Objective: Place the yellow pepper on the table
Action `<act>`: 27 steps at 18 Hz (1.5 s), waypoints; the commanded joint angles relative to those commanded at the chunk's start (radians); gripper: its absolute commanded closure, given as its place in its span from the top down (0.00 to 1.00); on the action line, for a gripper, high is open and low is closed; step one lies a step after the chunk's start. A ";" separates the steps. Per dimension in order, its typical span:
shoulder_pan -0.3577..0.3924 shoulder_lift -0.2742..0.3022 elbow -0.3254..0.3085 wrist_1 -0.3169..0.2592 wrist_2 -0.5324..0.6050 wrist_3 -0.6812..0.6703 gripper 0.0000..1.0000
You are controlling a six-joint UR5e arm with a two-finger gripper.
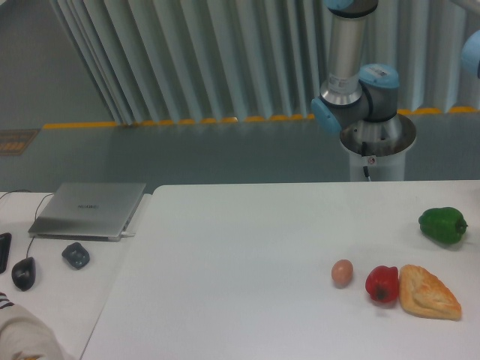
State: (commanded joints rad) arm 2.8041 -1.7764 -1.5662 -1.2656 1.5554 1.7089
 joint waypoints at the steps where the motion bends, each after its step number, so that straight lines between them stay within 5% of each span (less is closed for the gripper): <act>1: 0.006 0.000 0.003 0.000 -0.001 -0.008 1.00; 10: 0.146 -0.072 0.052 0.037 -0.005 -0.032 1.00; 14: 0.147 -0.136 0.078 0.095 -0.005 -0.164 1.00; 27: 0.141 -0.267 0.074 0.250 0.000 -0.152 1.00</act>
State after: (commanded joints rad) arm 2.9452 -2.0432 -1.4926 -1.0156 1.5555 1.5570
